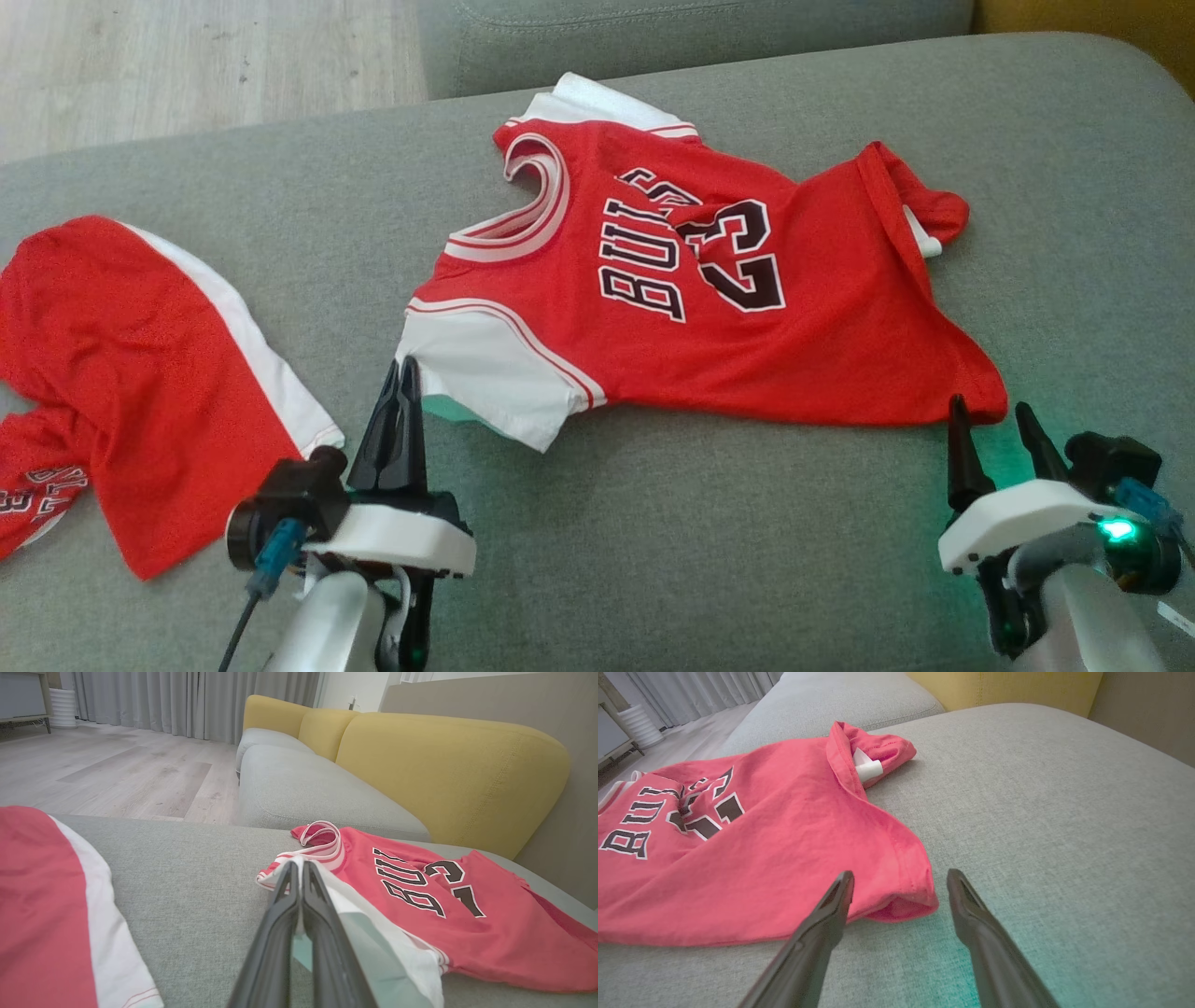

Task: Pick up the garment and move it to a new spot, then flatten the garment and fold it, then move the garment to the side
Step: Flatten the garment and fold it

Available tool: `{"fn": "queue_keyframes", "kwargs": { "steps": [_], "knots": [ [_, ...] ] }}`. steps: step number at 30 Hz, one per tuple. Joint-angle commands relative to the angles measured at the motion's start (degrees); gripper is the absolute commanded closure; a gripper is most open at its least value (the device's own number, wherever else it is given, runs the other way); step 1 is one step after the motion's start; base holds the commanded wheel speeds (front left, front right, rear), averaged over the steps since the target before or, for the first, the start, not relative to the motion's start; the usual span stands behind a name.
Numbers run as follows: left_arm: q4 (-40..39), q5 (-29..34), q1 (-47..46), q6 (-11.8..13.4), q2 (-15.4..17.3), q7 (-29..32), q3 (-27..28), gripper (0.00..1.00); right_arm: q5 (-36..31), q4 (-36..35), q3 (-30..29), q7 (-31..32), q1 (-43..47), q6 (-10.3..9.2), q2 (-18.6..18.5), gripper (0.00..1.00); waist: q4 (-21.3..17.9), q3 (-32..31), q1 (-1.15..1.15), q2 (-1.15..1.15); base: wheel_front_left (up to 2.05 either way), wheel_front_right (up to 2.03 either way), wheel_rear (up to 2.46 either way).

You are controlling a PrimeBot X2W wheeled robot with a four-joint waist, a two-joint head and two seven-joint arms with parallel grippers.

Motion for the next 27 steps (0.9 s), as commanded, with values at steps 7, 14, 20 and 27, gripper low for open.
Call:
{"fn": "queue_keyframes", "kwargs": {
  "steps": [7, 14, 20, 27],
  "knots": [
    [-2.1, 0.3, -1.5, 0.0, 0.2, -0.7, 1.9, 1.00, 0.4, 0.8, 1.2, -0.5, -4.4, -0.05, -0.3, 0.00, -0.2, 0.6, 0.00, 0.00, 0.00, 0.00, 0.00],
    [-2.1, -0.3, -1.9, 0.1, 0.2, -0.7, 1.5, 1.00, -0.1, 2.8, 1.3, -0.9, -5.7, -0.05, -0.3, 0.00, 0.1, 1.0, 0.00, 0.00, 0.00, 0.00, 0.00],
    [-2.1, -0.4, -2.2, 0.2, 0.2, -0.7, 1.5, 1.00, 0.2, 4.0, 2.1, -1.7, -6.7, -0.05, -0.3, 1.00, 0.5, 1.0, 0.00, 0.00, 0.00, 0.00, 0.00],
    [-3.5, 0.5, -2.4, -0.1, 0.2, -0.7, 2.9, 1.00, 1.4, 0.0, 4.8, -3.2, -7.2, -0.05, -0.3, 1.00, 0.3, 0.0, 0.00, 0.00, 0.00, 0.00, 0.00]
  ]
}}
